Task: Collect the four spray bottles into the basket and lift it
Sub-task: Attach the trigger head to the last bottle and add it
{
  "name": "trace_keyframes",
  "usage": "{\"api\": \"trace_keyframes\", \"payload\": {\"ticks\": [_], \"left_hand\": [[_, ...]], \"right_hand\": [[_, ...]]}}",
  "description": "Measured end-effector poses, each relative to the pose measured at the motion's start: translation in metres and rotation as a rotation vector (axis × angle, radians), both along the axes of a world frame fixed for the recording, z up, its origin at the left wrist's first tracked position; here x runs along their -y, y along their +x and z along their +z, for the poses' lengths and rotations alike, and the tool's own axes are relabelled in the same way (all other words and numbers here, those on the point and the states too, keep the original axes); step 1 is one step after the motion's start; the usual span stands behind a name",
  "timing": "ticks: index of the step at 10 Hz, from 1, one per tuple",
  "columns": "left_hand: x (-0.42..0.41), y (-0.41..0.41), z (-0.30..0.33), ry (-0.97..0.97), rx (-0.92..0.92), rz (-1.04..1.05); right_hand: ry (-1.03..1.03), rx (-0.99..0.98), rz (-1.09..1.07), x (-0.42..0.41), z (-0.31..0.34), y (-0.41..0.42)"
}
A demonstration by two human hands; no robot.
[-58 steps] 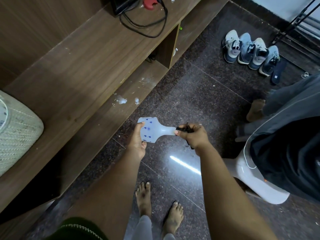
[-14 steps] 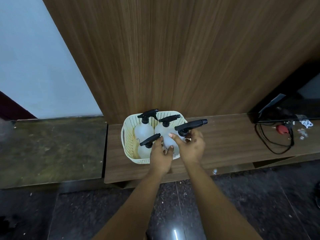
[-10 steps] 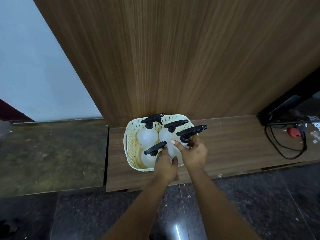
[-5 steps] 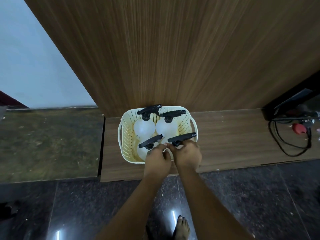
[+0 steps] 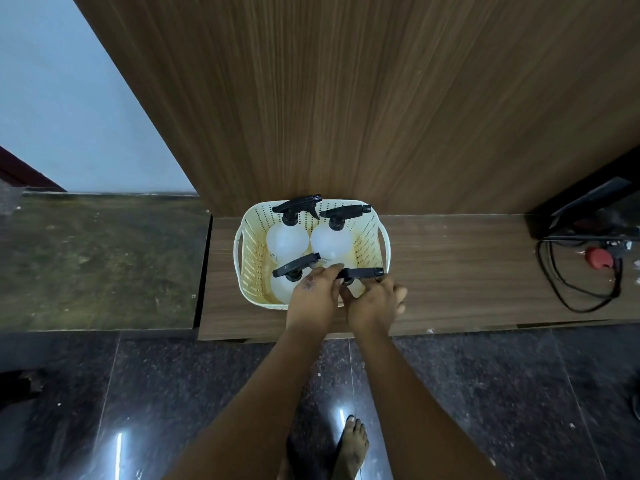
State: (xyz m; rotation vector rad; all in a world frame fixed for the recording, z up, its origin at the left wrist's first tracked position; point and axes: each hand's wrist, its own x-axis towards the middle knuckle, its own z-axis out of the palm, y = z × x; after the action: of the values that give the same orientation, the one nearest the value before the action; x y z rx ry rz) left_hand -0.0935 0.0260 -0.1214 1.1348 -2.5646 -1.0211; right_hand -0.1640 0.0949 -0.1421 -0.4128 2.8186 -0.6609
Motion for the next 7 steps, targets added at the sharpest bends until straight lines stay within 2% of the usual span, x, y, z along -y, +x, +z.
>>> {"api": "trace_keyframes", "payload": {"ticks": [1, 2, 3, 4, 5, 6, 7], "left_hand": [[0.0, 0.004, -0.002, -0.055, 0.002, -0.029], [-0.002, 0.006, -0.001, -0.042, -0.033, 0.095], [-0.003, 0.009, -0.001, -0.058, -0.032, 0.03], [-0.008, 0.016, 0.0, -0.145, -0.026, -0.089], [-0.016, 0.023, 0.009, -0.319, -0.076, -0.128], [-0.012, 0.028, 0.019, -0.363, -0.2, 0.022], [0.004, 0.032, 0.03, -0.328, -0.332, 0.24]], "right_hand": [[0.006, 0.01, -0.006, -0.002, -0.004, -0.007], [0.047, 0.057, 0.069, -0.004, -0.003, -0.015], [-0.127, 0.14, 0.067, -0.012, 0.003, -0.02], [-0.415, 0.212, 0.006, -0.031, 0.008, -0.019], [-0.641, 0.292, -0.134, -0.04, 0.012, -0.022], [-0.649, 0.307, -0.186, -0.03, 0.015, -0.033], [-0.724, 0.263, -0.279, -0.017, 0.02, -0.056]]}}
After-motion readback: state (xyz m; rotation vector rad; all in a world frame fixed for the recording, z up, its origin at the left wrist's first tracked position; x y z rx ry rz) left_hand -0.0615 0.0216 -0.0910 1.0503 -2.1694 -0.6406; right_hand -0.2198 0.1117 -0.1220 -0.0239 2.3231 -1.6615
